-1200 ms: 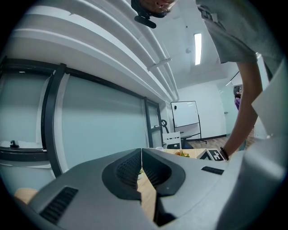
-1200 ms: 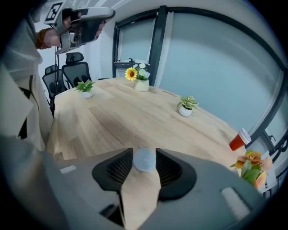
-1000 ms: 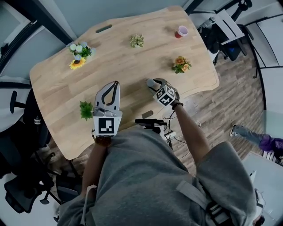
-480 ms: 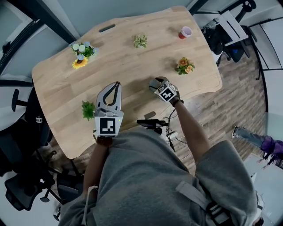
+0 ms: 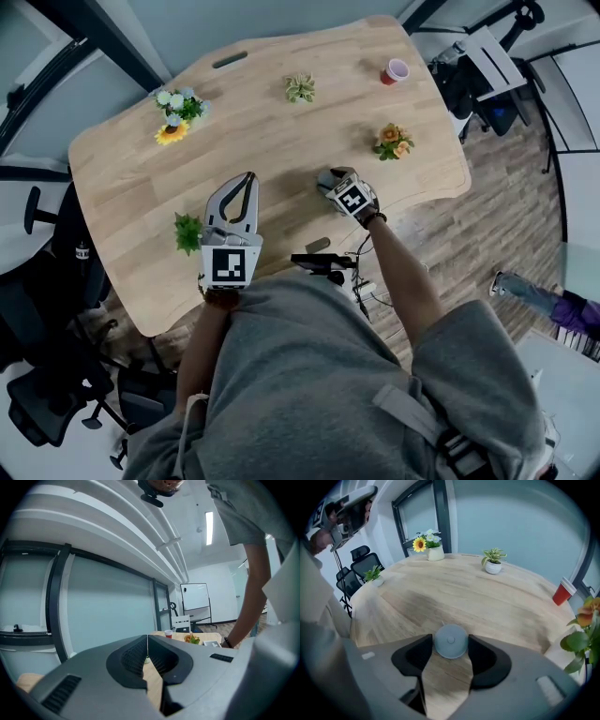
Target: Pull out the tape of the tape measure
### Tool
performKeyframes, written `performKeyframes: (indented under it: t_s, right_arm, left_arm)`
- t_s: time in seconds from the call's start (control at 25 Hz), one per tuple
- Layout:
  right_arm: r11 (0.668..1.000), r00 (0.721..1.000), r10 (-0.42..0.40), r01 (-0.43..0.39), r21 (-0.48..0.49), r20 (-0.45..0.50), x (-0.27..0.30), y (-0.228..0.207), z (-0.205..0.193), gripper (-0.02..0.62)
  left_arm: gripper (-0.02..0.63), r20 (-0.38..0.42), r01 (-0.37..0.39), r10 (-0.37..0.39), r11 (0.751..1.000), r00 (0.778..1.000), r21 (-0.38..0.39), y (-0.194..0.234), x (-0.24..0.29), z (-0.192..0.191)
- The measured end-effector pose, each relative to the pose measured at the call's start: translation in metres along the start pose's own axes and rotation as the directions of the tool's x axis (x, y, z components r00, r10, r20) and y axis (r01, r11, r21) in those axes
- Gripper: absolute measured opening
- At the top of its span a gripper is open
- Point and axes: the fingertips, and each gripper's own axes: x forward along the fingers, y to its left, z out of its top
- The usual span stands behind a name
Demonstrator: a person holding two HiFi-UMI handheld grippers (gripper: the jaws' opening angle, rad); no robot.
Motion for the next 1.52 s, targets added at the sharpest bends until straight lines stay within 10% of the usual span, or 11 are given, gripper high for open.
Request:
performKeyframes:
  t_s: [1.52]
  right_arm:
    - [0.998,0.985,-0.062,0.063,-0.003,0.161,-0.115,0.045,0.068,0.225]
  left_arm:
    - [0.012,0.034,0.193,-0.196,0.978,0.980,0.085,-0.037,-0.001,-0.010]
